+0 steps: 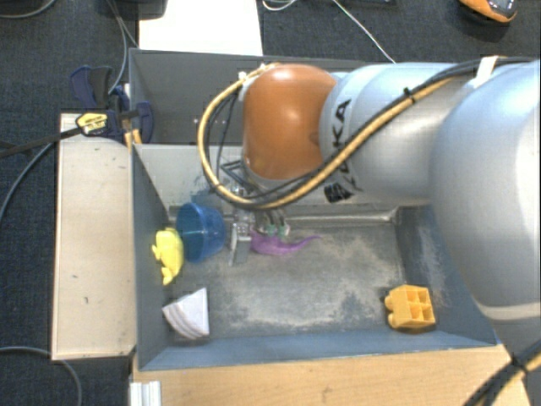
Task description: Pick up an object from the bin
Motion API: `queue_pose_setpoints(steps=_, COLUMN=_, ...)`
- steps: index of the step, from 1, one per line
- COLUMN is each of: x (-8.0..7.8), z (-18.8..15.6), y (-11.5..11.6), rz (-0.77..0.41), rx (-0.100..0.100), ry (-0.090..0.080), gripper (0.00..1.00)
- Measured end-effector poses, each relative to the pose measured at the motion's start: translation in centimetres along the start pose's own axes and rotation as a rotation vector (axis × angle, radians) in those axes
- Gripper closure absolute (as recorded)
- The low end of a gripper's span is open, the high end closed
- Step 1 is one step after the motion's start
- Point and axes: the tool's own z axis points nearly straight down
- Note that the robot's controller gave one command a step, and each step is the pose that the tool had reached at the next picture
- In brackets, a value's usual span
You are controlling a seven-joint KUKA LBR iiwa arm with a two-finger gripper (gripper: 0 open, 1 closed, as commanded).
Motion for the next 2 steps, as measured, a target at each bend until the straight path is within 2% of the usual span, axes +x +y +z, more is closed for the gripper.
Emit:
queue_pose_setpoints(steps=1, x=-0.2, z=-0.5, y=-0.1, rz=0.004, rx=-0.001, ry=-0.007, gripper=0.00)
queue_pose_setpoints(steps=2, x=-0.6, z=1.7, y=-4.1, rz=-0.016, rx=-0.001, ry=-0.004, gripper=0.00)
